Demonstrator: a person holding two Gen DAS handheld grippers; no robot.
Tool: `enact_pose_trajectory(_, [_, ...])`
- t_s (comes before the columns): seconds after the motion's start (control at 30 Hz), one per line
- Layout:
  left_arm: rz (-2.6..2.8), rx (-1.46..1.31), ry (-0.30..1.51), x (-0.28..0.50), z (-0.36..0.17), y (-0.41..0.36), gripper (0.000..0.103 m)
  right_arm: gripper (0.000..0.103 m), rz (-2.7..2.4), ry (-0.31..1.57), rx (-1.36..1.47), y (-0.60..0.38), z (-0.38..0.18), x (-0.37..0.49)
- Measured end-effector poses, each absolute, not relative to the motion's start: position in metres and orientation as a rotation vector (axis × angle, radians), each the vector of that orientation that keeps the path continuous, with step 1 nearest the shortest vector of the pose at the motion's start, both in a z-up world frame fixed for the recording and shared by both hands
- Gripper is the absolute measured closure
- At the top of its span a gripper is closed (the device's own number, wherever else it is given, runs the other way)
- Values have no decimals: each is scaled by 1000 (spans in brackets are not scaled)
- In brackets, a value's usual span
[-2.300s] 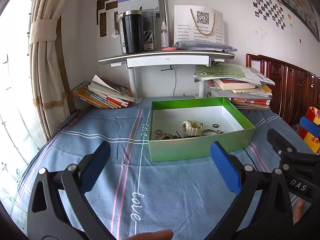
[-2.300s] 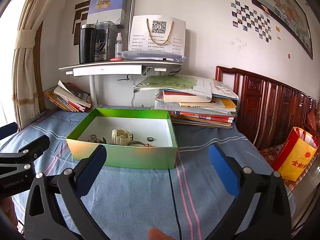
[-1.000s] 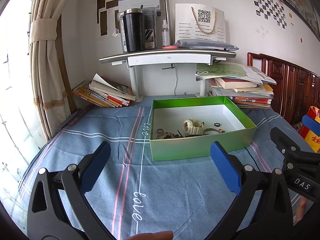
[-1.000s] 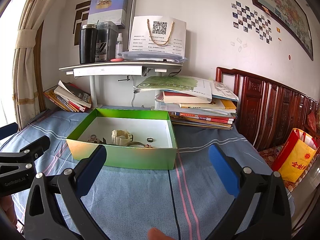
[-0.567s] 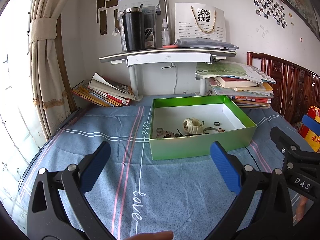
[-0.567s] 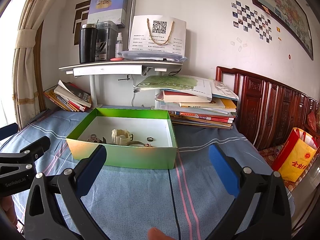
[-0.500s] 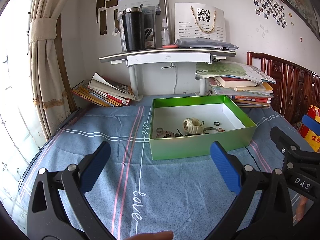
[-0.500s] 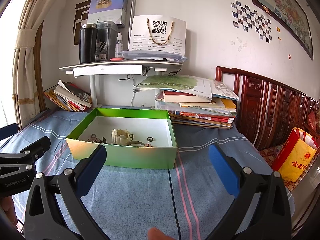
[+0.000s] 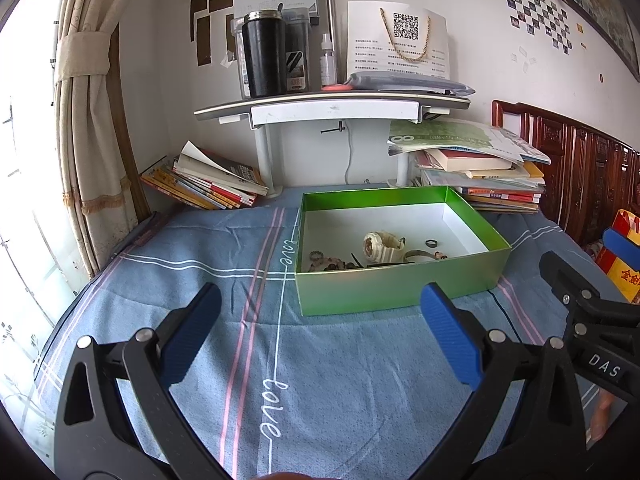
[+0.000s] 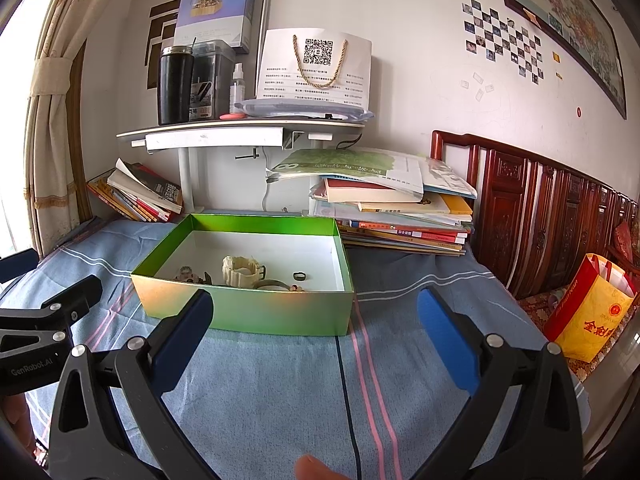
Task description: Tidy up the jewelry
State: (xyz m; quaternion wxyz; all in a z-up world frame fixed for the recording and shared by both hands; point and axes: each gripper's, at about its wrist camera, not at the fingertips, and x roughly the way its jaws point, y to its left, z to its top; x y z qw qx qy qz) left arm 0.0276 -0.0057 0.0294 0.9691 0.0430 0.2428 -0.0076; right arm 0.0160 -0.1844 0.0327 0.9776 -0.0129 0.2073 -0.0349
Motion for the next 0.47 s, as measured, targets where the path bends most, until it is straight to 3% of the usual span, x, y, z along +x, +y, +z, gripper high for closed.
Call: enact_pose_trajectory(0.47, [-9, 77, 539, 35, 24, -4, 4, 3, -62, 482, -9, -198, 18, 29])
